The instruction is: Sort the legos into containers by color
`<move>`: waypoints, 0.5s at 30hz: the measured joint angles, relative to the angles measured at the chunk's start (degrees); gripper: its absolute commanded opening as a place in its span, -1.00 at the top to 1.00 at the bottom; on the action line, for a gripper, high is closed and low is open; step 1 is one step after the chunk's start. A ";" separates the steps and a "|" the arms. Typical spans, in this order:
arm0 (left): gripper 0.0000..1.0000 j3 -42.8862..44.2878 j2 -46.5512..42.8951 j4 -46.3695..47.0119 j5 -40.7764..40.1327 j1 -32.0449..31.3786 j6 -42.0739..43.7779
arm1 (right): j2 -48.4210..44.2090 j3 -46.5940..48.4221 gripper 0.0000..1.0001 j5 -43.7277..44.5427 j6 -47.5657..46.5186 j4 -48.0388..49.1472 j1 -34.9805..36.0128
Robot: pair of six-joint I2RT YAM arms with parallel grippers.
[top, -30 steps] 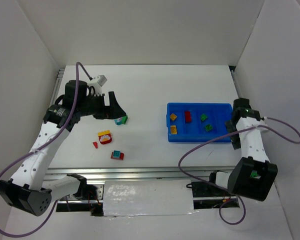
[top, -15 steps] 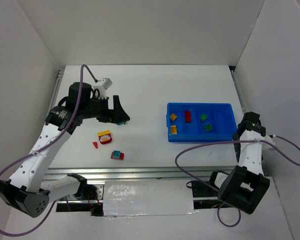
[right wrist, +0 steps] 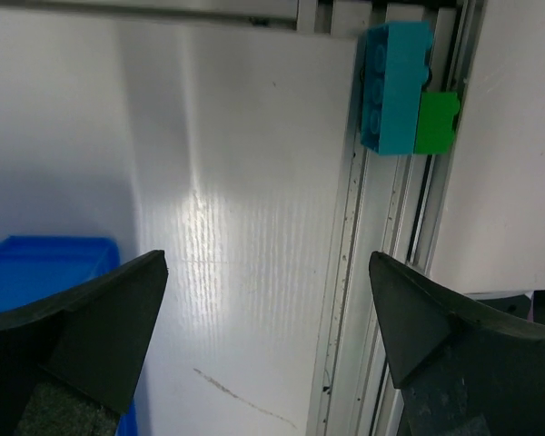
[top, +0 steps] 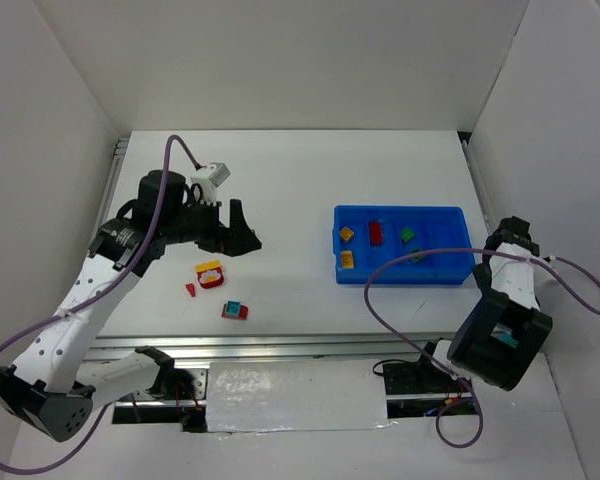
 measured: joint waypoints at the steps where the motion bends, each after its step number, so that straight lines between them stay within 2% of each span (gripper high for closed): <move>1: -0.99 -0.04 -0.28 0.00 -0.28 0.00 0.04 | 0.48 0.81 -0.99 0.48 -0.13 -0.07 0.00; 9: -0.99 -0.70 -1.60 -0.37 -3.08 -0.04 0.44 | 2.27 1.14 -0.99 1.77 1.20 -0.81 -7.37; 15: -0.99 -0.70 -1.25 -0.50 -4.57 -0.04 1.29 | -1.07 0.39 -1.00 1.84 2.34 -1.31 -7.52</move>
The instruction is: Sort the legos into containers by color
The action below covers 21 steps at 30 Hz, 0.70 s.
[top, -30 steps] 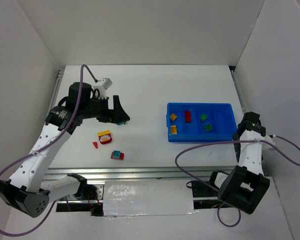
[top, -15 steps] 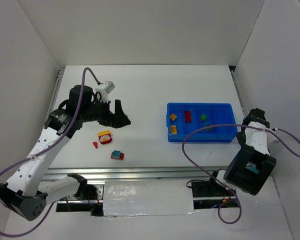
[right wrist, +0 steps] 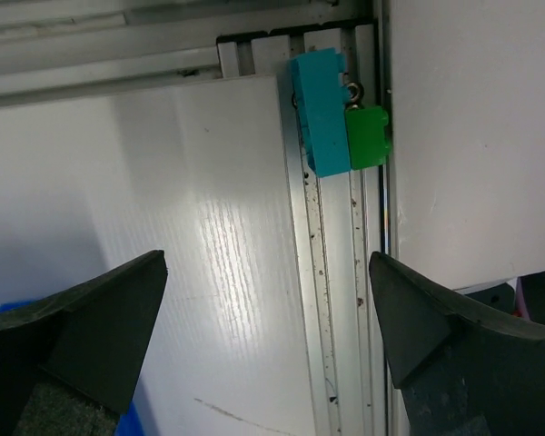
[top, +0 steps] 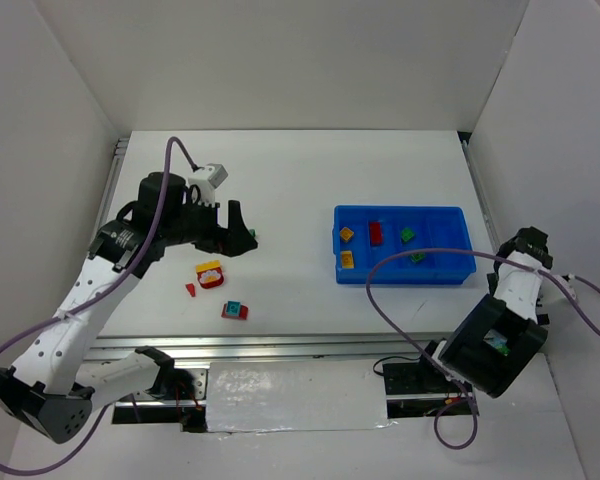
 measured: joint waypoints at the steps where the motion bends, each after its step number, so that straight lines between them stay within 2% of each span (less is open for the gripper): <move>1: -0.99 0.00 0.42 -0.02 -0.13 0.00 0.00 | -1.01 -0.04 -0.99 0.48 1.09 -0.37 -0.15; 3: -0.99 0.00 1.42 -0.02 -0.15 -0.02 -0.02 | -2.67 -0.04 -0.99 0.98 3.76 -1.99 -1.97; 6: -0.99 0.00 3.15 -0.02 -0.13 -0.04 -0.04 | -1.38 -0.02 -0.99 1.27 6.10 -4.61 -8.81; 12: -0.99 0.00 3.67 0.24 -0.13 -0.07 -0.04 | 3.54 -0.17 -0.99 -0.44 4.55 -5.20 -15.61; 21: -0.99 0.00 3.41 1.20 -0.39 -0.07 0.02 | 7.06 0.44 -0.98 -1.88 -0.42 -1.38 -17.05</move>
